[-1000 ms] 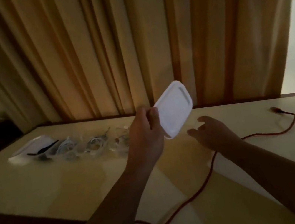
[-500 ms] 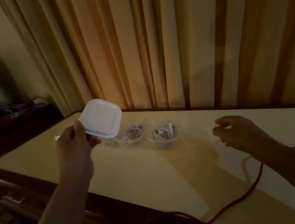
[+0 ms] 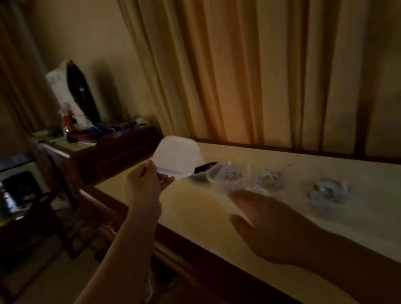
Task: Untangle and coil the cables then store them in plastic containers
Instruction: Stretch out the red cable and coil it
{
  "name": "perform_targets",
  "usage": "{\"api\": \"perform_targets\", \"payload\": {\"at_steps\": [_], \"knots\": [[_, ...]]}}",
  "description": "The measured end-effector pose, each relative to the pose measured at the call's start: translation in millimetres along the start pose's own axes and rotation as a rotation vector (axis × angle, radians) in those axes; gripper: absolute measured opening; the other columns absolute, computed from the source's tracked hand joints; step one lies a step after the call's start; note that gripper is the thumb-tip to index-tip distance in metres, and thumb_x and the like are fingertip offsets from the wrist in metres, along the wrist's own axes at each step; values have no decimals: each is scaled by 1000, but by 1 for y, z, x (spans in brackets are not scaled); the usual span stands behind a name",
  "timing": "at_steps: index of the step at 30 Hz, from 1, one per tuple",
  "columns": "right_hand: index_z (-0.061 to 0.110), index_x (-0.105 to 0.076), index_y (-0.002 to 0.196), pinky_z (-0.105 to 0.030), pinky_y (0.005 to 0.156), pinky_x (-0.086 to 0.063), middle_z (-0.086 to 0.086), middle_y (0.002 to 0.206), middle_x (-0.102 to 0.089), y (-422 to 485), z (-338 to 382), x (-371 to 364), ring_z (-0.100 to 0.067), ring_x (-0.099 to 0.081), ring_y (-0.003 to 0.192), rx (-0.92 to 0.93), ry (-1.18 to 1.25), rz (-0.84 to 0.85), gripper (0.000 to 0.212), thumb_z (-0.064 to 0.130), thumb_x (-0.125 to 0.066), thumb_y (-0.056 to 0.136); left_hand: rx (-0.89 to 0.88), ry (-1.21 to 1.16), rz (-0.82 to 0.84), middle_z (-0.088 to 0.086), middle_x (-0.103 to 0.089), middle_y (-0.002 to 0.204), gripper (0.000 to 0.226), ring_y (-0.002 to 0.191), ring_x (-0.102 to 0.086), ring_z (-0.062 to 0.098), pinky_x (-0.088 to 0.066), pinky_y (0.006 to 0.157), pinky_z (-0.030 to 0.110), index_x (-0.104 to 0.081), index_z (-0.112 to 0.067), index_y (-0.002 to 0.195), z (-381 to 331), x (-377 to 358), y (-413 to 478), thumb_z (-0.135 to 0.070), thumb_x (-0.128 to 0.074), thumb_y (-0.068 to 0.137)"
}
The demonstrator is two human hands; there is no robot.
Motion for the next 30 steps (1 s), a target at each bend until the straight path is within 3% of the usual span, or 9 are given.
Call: {"api": "perform_targets", "payload": {"at_steps": [4, 9, 15, 17, 19, 22, 23, 26, 30], "knots": [[17, -18, 161, -26, 122, -9, 0, 169, -15, 32, 8, -70, -13, -12, 154, 24, 7, 210, 56, 39, -27, 110, -26, 117, -61, 18, -68, 95, 22, 81, -70, 27, -63, 64, 35, -68, 0, 111, 2, 22, 49, -18, -55, 106], [11, -12, 161, -27, 119, 8, -6, 169, -11, 57, 9, -97, -16, -3, 156, 69, -66, 239, 60, 40, -20, 109, 13, 213, -91, 23, -67, 107, 22, 88, -72, 35, -63, 57, 34, -68, 2, 117, 20, 16, 101, -11, -58, 104], [11, -8, 161, -21, 110, 17, 0, 169, -3, 60, 6, -95, -14, 2, 156, 65, 17, 202, 100, 64, 16, 80, 62, 326, -79, 4, -70, 103, 19, 98, -71, 19, -55, 64, 20, -70, -7, 114, 44, -6, 165, -19, -63, 101], [8, -33, 156, -25, 116, 0, 3, 163, -24, 62, 6, -89, -15, -23, 152, 123, -65, 1, 107, 62, 21, 81, 82, 432, -55, 1, -70, 108, 30, 101, -70, 17, -55, 72, 22, -66, -11, 124, 58, -8, 179, -31, -57, 104], [8, -54, 144, -31, 116, -18, -2, 155, -43, 66, 1, -98, -17, -43, 143, 84, -94, 51, 93, 56, 9, 96, 3, 755, 0, -1, -69, 112, 32, 102, -68, 17, -55, 78, 23, -64, -14, 126, 65, -15, 193, -36, -55, 104], [6, -48, 147, -37, 118, -13, -9, 159, -39, 71, -2, -111, -24, -36, 147, 69, -45, 142, 98, 61, 10, 92, 212, 361, -15, 8, -61, 94, 15, 71, -60, 18, -47, 53, 23, -65, -13, 96, 75, -26, 198, -16, -54, 104], [6, -48, 148, -38, 120, -14, -8, 160, -37, 71, -1, -111, -24, -35, 148, 61, -41, 153, 95, 60, 8, 94, 252, 438, -11, 10, -56, 85, 18, 61, -52, 18, -43, 48, 24, -65, -11, 89, 81, -28, 200, -9, -53, 103], [9, -66, 132, -40, 112, -40, -6, 144, -58, 70, -3, -106, -22, -56, 133, 33, -142, 110, 64, 51, -31, 98, 217, 693, 143, 14, -54, 73, 24, 52, -43, 21, -37, 52, 28, -73, -4, 97, 92, -39, 211, -3, -49, 103], [7, -34, 155, -34, 121, 0, -6, 165, -25, 68, 4, -103, -22, -21, 154, 99, -64, 106, 80, 55, -17, 93, 84, 879, 206, 15, -60, 77, 30, 52, -47, 22, -43, 52, 29, -70, -3, 121, 79, -41, 213, -7, -46, 104]]}}
Point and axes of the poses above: each hand's wrist, its own y-axis towards the middle knuckle, its own x-axis out of the back of the hand, z = x × y, the point moved 7 cm from there along y, towards the middle knuckle
